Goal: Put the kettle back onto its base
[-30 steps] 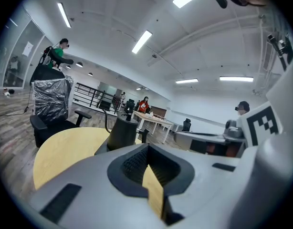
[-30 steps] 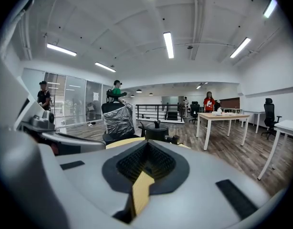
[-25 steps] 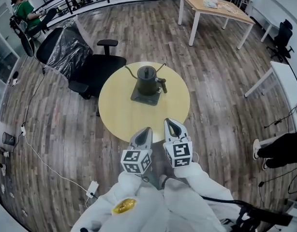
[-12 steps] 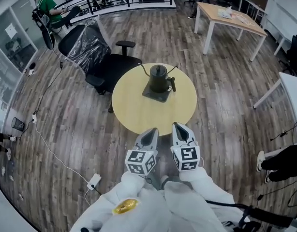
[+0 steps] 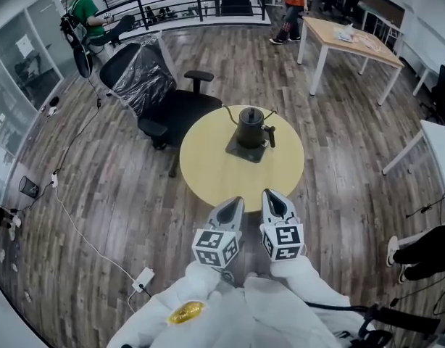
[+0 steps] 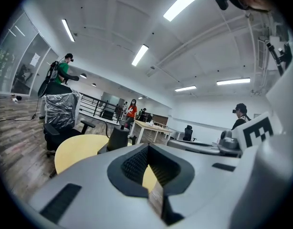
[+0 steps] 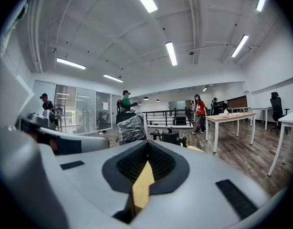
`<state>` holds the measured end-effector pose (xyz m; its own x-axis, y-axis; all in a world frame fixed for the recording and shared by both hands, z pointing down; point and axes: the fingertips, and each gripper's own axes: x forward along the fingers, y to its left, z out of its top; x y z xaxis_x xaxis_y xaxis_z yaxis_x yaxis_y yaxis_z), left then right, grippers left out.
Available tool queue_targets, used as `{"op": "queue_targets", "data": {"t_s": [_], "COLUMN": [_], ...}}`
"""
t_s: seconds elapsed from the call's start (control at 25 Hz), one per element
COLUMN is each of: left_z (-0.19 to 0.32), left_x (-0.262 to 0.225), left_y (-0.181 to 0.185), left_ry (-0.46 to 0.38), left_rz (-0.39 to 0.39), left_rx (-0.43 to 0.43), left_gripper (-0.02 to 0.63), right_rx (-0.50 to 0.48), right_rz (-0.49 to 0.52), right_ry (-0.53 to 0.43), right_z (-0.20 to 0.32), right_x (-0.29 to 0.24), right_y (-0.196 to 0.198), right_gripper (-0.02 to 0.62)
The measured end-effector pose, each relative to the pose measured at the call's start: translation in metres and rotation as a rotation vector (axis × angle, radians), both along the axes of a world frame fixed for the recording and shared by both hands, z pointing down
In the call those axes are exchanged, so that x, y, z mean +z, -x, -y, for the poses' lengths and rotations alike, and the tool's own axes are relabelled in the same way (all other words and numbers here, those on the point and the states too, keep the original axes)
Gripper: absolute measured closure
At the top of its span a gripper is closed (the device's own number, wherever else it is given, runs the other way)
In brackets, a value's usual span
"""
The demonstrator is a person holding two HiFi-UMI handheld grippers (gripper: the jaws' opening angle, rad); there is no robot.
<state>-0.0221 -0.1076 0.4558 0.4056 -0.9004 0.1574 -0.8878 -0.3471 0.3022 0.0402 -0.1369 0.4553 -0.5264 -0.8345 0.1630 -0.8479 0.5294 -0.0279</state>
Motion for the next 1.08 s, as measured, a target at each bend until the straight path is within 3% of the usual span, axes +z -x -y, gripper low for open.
{"op": "queue_targets", "data": {"t_s": [1.08], "left_z": [-0.017], "left_x": [0.0], "left_y": [0.003], "left_ry": [0.0], "left_rz": [-0.025], "left_rx": [0.01], "left_gripper": [0.609], "right_rx": [-0.008], "right_rz": [-0.041], "right_ry": [0.004], "right_z": [-0.023], "right_x": [0.007], "right_y": [0.01], "right_gripper": [0.583]}}
